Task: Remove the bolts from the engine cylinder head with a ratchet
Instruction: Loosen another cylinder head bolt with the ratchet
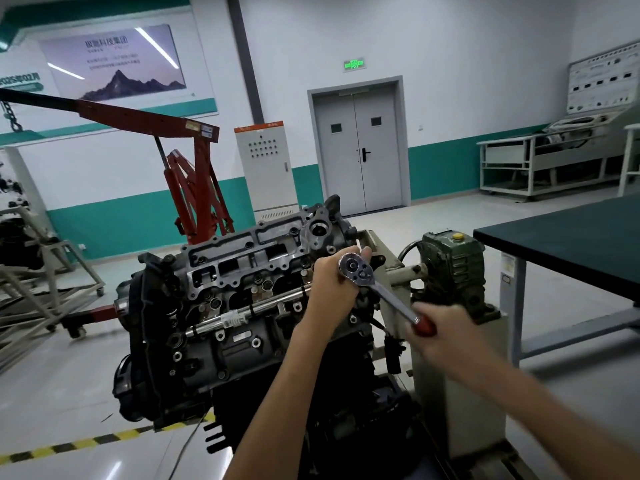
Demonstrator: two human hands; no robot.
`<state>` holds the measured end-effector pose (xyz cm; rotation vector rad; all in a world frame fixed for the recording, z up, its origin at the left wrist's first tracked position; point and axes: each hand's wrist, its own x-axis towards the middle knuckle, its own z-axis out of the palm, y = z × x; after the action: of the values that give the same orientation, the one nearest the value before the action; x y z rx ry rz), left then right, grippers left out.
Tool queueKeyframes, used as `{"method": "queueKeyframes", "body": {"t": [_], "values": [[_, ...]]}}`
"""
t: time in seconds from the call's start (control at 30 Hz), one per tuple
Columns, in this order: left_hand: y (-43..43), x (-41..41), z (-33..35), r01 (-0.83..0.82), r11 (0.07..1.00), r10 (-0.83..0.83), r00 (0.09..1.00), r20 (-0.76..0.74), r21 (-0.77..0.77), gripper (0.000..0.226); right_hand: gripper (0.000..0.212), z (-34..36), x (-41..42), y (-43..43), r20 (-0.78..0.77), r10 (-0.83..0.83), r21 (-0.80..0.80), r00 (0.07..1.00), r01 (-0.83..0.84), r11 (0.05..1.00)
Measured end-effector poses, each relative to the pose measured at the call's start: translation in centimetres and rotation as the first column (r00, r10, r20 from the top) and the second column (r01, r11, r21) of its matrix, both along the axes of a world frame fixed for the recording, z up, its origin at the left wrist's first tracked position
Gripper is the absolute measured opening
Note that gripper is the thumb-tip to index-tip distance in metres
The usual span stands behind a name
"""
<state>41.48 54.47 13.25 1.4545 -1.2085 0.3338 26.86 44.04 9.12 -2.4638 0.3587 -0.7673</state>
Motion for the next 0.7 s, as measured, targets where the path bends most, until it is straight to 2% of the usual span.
{"method": "queueKeyframes", "body": {"t": [0.07,0.1,0.17,0.23,0.27,0.3,0.37,0.4,0.5,0.57,0.63,0.7], "values": [[-0.6,-0.3,0.0,-0.033,0.998,0.033,0.999,-0.009,-0.058,0.046,0.021,-1.9,0.3,3.6,0.106,0.018,0.206,0.994,-0.04,0.978],[-0.8,-0.3,-0.1,-0.055,0.995,0.054,0.998,-0.013,-0.078,0.047,0.024,-2.4,0.7,5.5,0.145,0.051,0.342,0.988,-0.098,0.934],[-0.9,-0.3,-0.1,-0.078,0.992,0.077,0.997,-0.016,-0.095,0.048,0.027,-3.1,1.9,8.5,0.212,0.125,0.591,0.969,-0.23,0.773],[-0.8,-0.4,-0.2,-0.081,0.994,0.082,0.997,0.005,-0.079,0.047,0.03,-3.4,2.5,9.7,0.231,0.15,0.69,0.961,-0.271,0.672],[-0.7,-0.4,-0.1,-0.078,0.995,0.079,0.997,0.009,-0.061,0.046,0.03,-3.3,2.3,9.1,0.2,0.142,0.669,0.969,-0.241,0.703],[-0.6,-0.3,-0.1,-0.066,0.997,0.066,0.998,0.004,-0.041,0.046,0.031,-3.1,1.9,7.7,0.153,0.125,0.589,0.98,-0.192,0.785],[-0.2,0.0,0.1,-0.026,1.0,0.026,1.0,0.009,0.004,0.045,0.031,-1.7,0.8,3.8,0.047,0.117,0.327,0.992,-0.126,0.937],[0.1,0.3,0.3,-0.01,0.999,0.009,1.0,0.025,0.035,0.044,0.027,-0.4,0.4,1.4,-0.021,0.139,0.198,0.99,-0.132,0.971],[0.6,0.8,1.0,0.005,0.989,-0.015,0.998,0.066,0.15,0.043,0.011,4.5,-0.1,-3.9,-0.177,0.141,-0.186,0.974,-0.174,0.967],[0.6,0.9,1.0,0.001,0.99,-0.005,1.0,0.031,0.139,0.042,0.012,6.0,0.2,-5.0,-0.154,0.105,-0.358,0.983,-0.154,0.921],[0.4,0.6,0.4,0.003,0.998,-0.001,1.0,-0.02,0.056,0.042,0.018,4.9,0.3,-4.2,-0.138,0.115,-0.306,0.984,-0.153,0.94],[0.0,0.2,-0.2,0.004,1.0,-0.005,0.999,-0.04,-0.029,0.044,0.015,1.7,-0.1,-1.7,-0.057,0.151,-0.074,0.987,-0.155,0.985]]}}
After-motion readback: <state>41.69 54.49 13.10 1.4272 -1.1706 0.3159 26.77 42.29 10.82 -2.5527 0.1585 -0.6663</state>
